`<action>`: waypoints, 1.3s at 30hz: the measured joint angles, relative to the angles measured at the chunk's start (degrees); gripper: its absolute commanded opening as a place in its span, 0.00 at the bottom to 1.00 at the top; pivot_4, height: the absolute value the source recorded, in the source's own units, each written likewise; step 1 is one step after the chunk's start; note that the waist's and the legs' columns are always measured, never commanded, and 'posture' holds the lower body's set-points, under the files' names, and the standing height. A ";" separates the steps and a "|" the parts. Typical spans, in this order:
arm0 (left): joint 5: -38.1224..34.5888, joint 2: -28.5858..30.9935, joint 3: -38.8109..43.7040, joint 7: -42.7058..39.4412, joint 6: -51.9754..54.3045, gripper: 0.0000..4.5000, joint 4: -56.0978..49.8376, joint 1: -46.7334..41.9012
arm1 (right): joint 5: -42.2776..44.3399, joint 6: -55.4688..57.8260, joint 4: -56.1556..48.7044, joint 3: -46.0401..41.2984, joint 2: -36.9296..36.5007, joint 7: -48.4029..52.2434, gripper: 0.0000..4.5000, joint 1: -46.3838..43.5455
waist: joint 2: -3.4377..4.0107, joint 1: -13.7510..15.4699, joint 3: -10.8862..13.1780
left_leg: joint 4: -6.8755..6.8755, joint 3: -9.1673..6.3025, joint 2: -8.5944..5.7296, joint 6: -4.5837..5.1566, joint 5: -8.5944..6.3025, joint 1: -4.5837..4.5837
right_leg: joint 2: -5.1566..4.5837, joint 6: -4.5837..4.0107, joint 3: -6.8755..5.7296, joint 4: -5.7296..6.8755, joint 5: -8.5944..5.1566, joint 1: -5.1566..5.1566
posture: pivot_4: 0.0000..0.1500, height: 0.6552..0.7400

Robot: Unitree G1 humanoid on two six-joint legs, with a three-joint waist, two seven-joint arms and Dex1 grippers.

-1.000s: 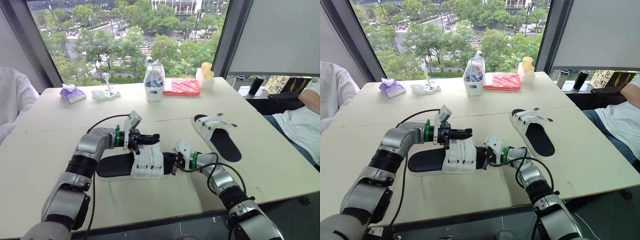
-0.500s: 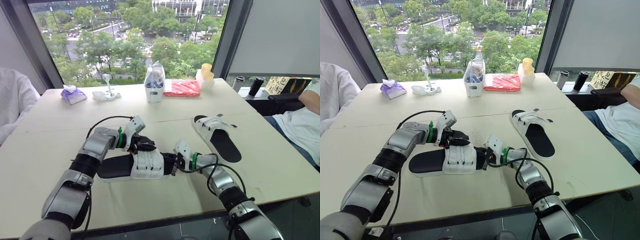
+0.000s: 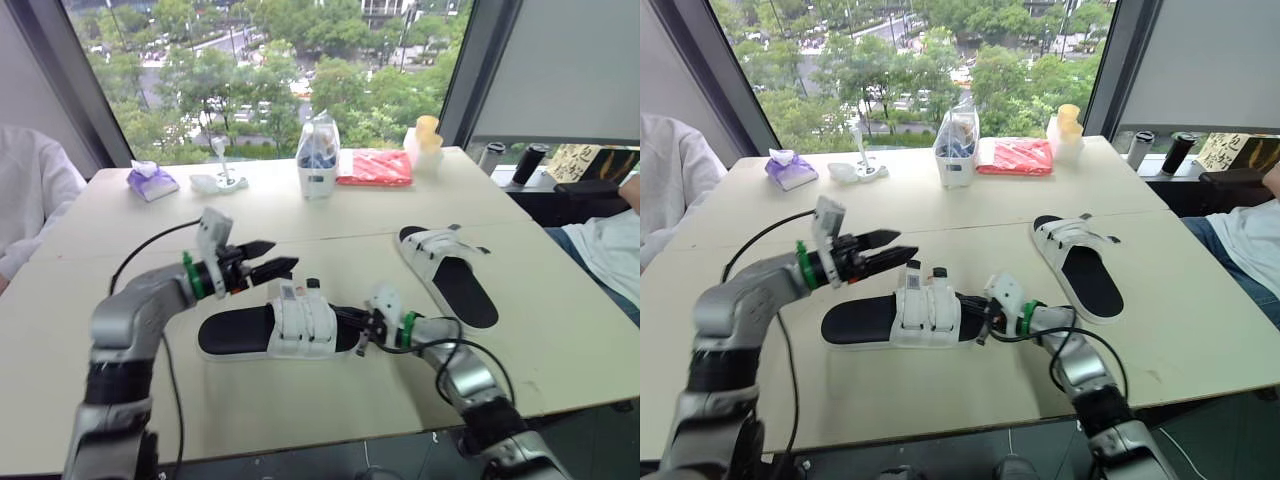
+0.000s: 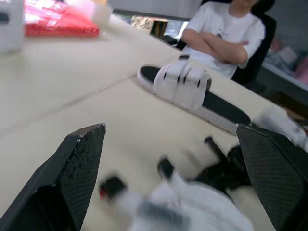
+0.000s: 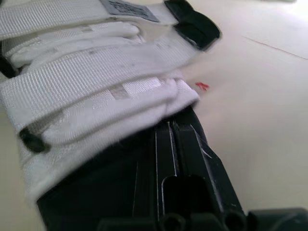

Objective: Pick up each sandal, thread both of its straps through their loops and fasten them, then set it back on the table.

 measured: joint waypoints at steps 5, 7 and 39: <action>-9.62 2.66 5.24 3.74 8.38 1.00 -10.72 9.98 | 2.99 10.82 -12.51 -3.89 -4.57 -1.65 0.00 2.75 | -0.02 0.36 0.48 | 0.58 -0.05 -0.05 0.00 0.00 -1.03 | 0.01 -0.02 -0.01 0.09 0.02 -0.77 | 1.00 1.00; -12.34 3.88 6.13 4.52 9.85 1.00 -12.55 12.76 | 4.77 14.92 -17.06 -6.26 -6.50 -2.19 0.00 3.10 | 0.03 0.36 0.74 | 0.73 0.01 -0.10 0.01 0.00 -1.11 | 0.07 -0.10 -0.05 0.09 0.03 -0.78 | 1.00 1.00; -1.28 -16.36 -8.66 6.05 -9.64 0.05 26.88 -10.57 | 33.40 48.38 -45.35 -17.71 -17.06 -10.85 0.00 15.97 | -0.25 2.17 1.17 | 1.42 -0.05 -0.19 0.06 0.01 -1.43 | 0.18 0.16 -0.18 0.23 0.34 -0.76 | 1.00 1.00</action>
